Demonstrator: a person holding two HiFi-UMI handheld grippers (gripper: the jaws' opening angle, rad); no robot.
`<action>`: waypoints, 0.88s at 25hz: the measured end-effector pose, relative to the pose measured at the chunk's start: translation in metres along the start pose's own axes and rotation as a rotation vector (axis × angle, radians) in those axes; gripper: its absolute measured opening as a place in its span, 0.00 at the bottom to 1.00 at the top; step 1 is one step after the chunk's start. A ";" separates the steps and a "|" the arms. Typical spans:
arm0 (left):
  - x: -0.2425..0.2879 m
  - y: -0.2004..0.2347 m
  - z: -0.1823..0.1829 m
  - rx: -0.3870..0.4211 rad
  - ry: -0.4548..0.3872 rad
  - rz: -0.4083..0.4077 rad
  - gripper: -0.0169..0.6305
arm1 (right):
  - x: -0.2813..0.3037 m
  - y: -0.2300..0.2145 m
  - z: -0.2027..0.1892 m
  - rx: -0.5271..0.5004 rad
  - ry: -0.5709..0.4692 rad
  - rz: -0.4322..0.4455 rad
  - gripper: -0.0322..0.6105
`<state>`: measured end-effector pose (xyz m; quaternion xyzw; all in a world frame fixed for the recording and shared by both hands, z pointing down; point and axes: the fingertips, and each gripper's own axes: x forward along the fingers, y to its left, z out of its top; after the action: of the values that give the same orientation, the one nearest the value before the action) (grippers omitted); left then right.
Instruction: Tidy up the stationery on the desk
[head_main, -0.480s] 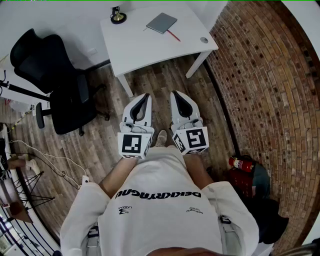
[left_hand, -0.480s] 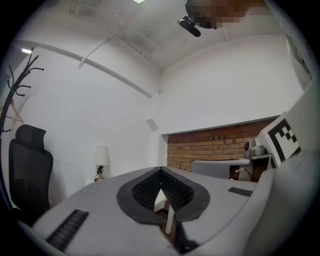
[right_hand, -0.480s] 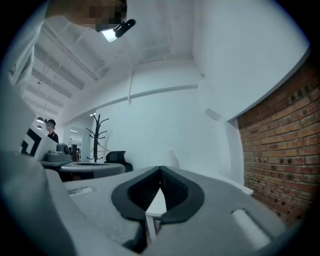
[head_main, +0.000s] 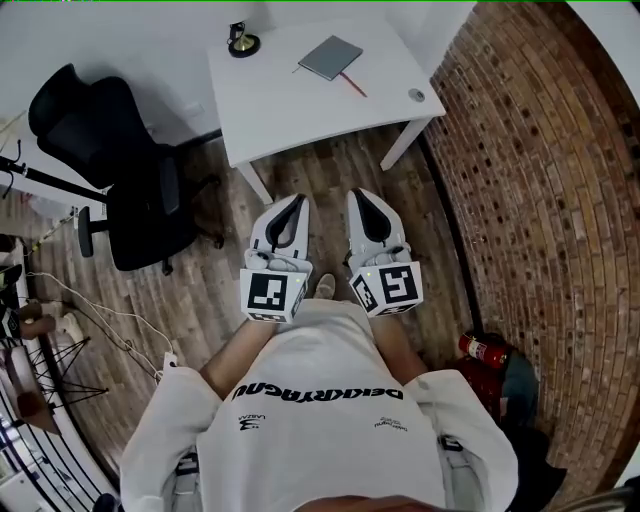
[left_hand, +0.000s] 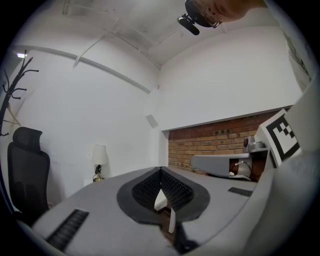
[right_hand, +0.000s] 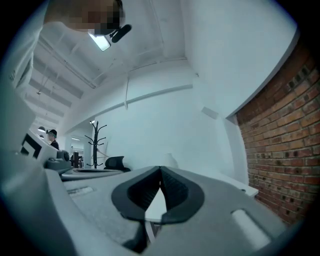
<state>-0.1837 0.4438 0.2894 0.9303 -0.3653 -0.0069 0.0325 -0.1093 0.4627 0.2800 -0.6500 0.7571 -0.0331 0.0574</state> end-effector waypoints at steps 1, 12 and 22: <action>0.007 0.000 -0.001 0.002 0.000 0.006 0.02 | 0.003 -0.006 -0.001 -0.001 0.003 0.006 0.05; 0.064 -0.015 -0.014 0.020 0.030 0.044 0.02 | 0.030 -0.064 -0.016 0.039 0.040 0.035 0.05; 0.138 0.013 -0.034 -0.035 0.070 0.048 0.02 | 0.082 -0.116 -0.031 0.037 0.081 0.004 0.05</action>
<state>-0.0895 0.3423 0.3256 0.9202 -0.3861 0.0200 0.0615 -0.0119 0.3629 0.3217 -0.6454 0.7593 -0.0732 0.0390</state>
